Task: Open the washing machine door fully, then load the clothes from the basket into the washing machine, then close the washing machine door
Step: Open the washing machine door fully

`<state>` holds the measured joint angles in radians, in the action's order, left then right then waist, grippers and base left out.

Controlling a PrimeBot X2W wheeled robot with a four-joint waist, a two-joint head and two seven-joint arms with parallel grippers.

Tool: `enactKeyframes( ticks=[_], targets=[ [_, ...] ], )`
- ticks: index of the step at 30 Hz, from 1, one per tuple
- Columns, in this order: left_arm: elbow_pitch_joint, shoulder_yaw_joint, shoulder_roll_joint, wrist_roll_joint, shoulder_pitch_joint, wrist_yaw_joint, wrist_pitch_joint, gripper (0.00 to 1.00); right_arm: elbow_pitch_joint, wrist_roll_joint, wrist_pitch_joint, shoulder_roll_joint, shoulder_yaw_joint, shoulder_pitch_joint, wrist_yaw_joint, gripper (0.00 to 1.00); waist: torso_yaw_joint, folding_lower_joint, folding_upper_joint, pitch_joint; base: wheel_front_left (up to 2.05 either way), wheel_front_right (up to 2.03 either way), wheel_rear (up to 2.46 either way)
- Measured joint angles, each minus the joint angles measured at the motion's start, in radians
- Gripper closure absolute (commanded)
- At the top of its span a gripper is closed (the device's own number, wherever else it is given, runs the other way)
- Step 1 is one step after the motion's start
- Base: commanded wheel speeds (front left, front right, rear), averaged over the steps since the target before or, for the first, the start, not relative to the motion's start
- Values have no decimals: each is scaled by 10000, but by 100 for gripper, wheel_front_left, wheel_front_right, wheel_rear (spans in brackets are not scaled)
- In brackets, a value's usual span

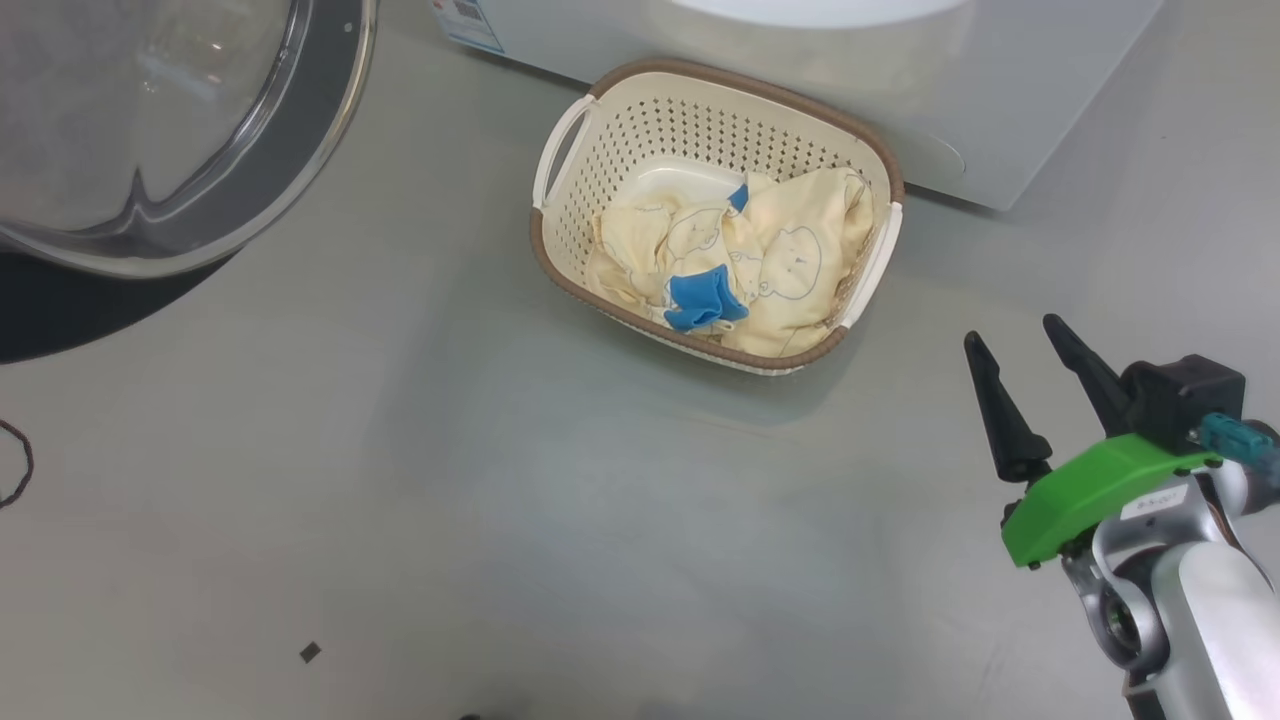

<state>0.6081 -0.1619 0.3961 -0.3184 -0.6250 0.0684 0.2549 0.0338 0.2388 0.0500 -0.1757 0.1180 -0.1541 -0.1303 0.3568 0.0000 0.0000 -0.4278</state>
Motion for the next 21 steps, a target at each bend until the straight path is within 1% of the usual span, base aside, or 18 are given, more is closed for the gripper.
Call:
enactKeyframes(
  ticks=[10,21],
  targets=[
    [654,-359,138,19,-538,13,2,100,-320,-94,211,-104,-90,-203,0,0,11,0,0,-413,0,0,0],
    [637,-474,82,226,-523,102,2,100,-244,-100,203,-96,-134,-203,0,0,35,0,0,-363,0,0,0]
  ],
)
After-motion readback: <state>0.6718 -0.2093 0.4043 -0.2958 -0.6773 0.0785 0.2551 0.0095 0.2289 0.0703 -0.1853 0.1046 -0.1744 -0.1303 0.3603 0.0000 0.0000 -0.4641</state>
